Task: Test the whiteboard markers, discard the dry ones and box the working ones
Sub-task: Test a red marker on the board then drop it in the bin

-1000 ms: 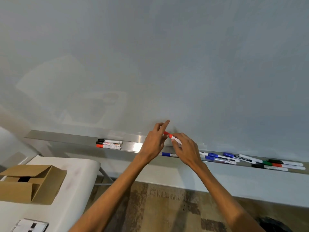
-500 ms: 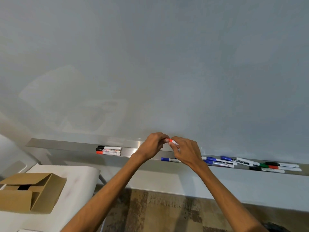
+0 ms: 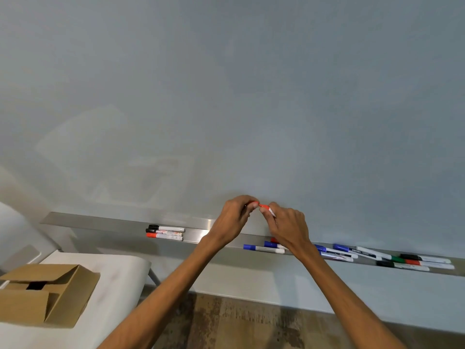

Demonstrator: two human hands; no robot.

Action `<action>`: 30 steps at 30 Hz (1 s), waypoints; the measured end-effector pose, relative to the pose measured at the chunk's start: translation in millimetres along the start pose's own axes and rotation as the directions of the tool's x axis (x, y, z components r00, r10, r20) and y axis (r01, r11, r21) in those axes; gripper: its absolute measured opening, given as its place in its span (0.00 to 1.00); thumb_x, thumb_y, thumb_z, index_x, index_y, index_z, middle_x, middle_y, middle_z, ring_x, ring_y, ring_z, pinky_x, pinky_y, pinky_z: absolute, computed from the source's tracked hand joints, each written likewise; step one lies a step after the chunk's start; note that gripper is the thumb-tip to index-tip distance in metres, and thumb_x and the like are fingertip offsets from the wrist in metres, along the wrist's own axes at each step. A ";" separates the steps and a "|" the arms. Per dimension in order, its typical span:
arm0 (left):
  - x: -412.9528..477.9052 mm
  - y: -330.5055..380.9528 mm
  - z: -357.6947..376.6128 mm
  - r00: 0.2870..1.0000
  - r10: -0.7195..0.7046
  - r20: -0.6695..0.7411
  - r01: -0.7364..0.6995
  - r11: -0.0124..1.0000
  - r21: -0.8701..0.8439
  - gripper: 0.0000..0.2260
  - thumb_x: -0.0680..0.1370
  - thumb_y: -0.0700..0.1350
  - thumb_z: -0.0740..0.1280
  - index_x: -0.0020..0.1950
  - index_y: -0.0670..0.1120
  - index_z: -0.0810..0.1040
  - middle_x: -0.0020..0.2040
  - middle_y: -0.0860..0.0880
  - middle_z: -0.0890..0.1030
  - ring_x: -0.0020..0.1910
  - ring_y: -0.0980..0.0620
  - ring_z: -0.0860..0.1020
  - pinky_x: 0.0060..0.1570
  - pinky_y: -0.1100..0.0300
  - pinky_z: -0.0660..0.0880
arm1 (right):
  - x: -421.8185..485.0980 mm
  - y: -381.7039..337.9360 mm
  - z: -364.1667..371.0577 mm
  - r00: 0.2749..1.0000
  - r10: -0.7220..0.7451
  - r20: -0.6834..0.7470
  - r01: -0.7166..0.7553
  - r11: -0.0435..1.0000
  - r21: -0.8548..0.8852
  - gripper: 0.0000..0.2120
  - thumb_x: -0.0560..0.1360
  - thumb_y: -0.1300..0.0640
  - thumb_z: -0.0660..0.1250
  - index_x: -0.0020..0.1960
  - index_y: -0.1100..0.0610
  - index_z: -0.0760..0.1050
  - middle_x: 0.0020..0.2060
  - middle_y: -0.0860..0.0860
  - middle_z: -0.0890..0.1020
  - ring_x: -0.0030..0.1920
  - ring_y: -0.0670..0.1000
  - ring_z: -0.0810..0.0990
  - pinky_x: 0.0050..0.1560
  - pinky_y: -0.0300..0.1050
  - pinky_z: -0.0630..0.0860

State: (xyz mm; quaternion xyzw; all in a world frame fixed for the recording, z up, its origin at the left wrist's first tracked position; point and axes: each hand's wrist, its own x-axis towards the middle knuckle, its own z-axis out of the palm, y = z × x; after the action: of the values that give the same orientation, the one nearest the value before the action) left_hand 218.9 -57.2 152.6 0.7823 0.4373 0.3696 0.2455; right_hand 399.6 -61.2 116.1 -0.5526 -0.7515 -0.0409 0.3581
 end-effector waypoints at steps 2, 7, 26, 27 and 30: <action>3.9 6.7 -2.5 0.994 -0.026 -0.108 0.020 0.998 -0.057 0.11 0.84 0.49 0.59 0.57 0.45 0.78 0.42 0.53 0.78 0.38 0.55 0.77 0.39 0.67 0.72 | 11.0 -6.6 -10.7 0.998 0.053 -0.033 -0.052 0.998 0.038 0.31 0.82 0.35 0.45 0.46 0.56 0.78 0.25 0.43 0.69 0.22 0.44 0.67 0.26 0.32 0.58; 24.2 27.2 -20.4 0.966 -0.004 -0.258 -0.016 0.997 -0.078 0.06 0.86 0.48 0.52 0.59 0.49 0.66 0.39 0.49 0.72 0.34 0.52 0.72 0.36 0.58 0.72 | 43.7 -18.8 -38.4 0.977 0.167 -0.134 -0.133 0.963 0.233 0.31 0.80 0.33 0.47 0.53 0.54 0.79 0.26 0.46 0.74 0.24 0.42 0.71 0.28 0.31 0.63; 158.8 134.2 -128.1 0.598 0.380 -0.705 -0.167 0.920 0.354 0.23 0.84 0.48 0.55 0.78 0.40 0.61 0.77 0.41 0.63 0.77 0.46 0.59 0.76 0.57 0.56 | 190.3 -60.9 -173.5 0.898 0.100 -0.429 0.187 0.796 0.575 0.13 0.84 0.59 0.56 0.60 0.47 0.76 0.38 0.49 0.75 0.31 0.42 0.68 0.35 0.41 0.67; 166.4 135.4 -140.2 0.581 0.409 -0.703 -0.174 0.907 0.384 0.24 0.84 0.48 0.54 0.78 0.39 0.59 0.78 0.41 0.61 0.78 0.47 0.57 0.77 0.57 0.54 | 198.4 -59.6 -183.1 0.889 0.111 -0.444 0.204 0.772 0.602 0.14 0.83 0.60 0.57 0.57 0.49 0.78 0.37 0.48 0.74 0.31 0.43 0.67 0.35 0.42 0.66; 189.8 146.7 -175.4 0.557 0.473 -0.682 -0.214 0.876 0.432 0.24 0.85 0.45 0.55 0.79 0.38 0.55 0.79 0.42 0.57 0.79 0.48 0.53 0.78 0.50 0.53 | 220.9 -59.1 -215.6 0.865 0.137 -0.483 0.243 0.728 0.641 0.13 0.82 0.59 0.57 0.53 0.50 0.80 0.37 0.49 0.74 0.30 0.48 0.68 0.33 0.44 0.65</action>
State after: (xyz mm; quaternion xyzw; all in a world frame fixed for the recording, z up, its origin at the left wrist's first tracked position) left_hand 219.0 44.8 431.7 0.6459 0.3863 0.6375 -0.1650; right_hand 425.8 -5.6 424.3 -0.3289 -0.6098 0.0865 0.7159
